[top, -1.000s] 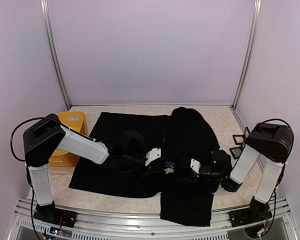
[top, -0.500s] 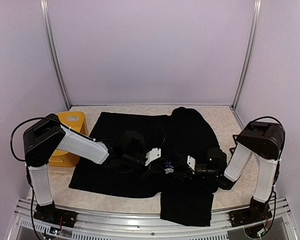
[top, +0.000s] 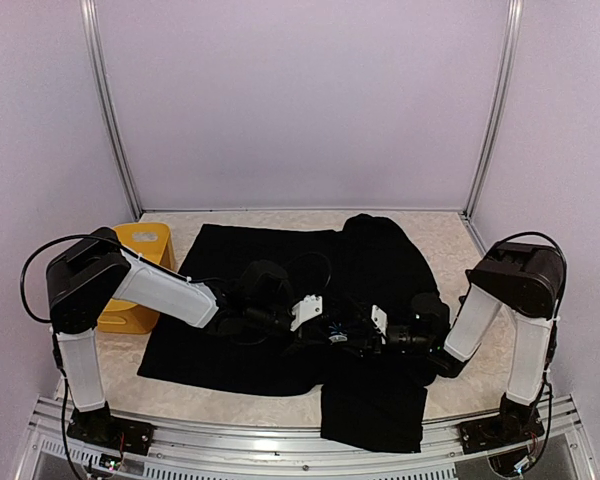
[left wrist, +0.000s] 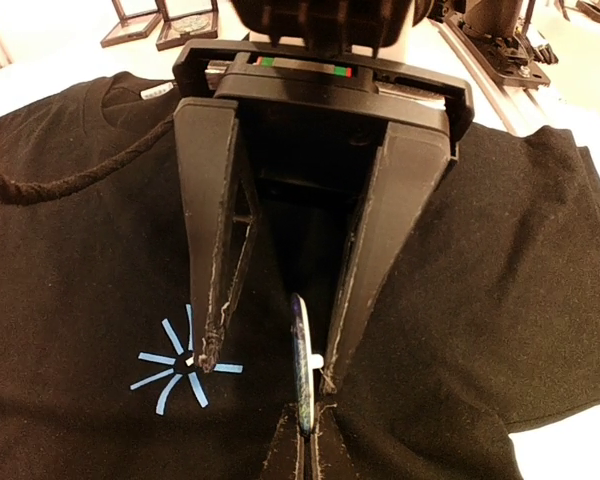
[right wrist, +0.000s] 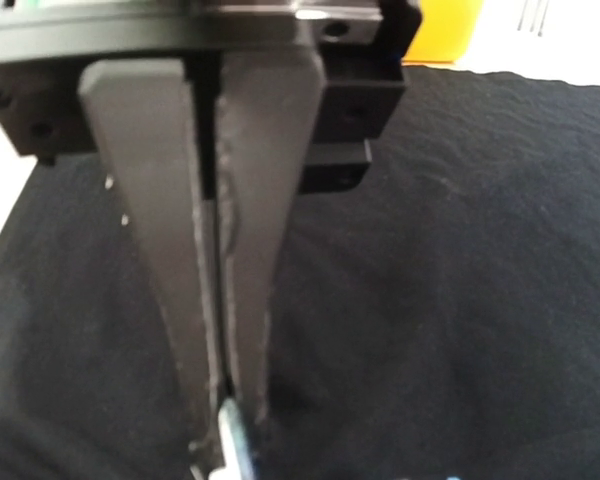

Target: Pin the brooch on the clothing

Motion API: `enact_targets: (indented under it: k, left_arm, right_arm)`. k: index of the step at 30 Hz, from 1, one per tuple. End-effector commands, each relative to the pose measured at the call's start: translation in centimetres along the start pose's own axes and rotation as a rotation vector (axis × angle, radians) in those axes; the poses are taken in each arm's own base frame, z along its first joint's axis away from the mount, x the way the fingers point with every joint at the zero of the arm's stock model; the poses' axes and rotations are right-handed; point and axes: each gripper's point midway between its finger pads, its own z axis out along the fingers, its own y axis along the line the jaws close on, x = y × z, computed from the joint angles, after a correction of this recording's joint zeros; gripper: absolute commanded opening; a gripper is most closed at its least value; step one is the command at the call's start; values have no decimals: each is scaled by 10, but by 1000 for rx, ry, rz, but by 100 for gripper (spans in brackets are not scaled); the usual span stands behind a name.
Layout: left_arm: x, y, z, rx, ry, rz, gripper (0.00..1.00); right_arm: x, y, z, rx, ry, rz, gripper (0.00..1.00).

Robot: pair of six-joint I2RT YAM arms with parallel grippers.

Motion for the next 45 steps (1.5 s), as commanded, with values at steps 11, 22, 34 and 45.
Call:
enact_targets:
  k: [11,22,34,45]
  left_arm:
    - [-14,-9,0,27,-12,40,0]
    - [-14,-8,0,24,-7,42,0]
    - [-14,-11,3,29,-2,49,0]
    - [-11,-10,2,23,6,40,0]
  right_arm:
    - [-1,-26,-3,104,-9,145,31]
    - [-1,-33,-12,135,-33,207,26]
    - [3,-46,-12,187,16,203,20]
    - [-6,-39,-15,148,-3,194,25]
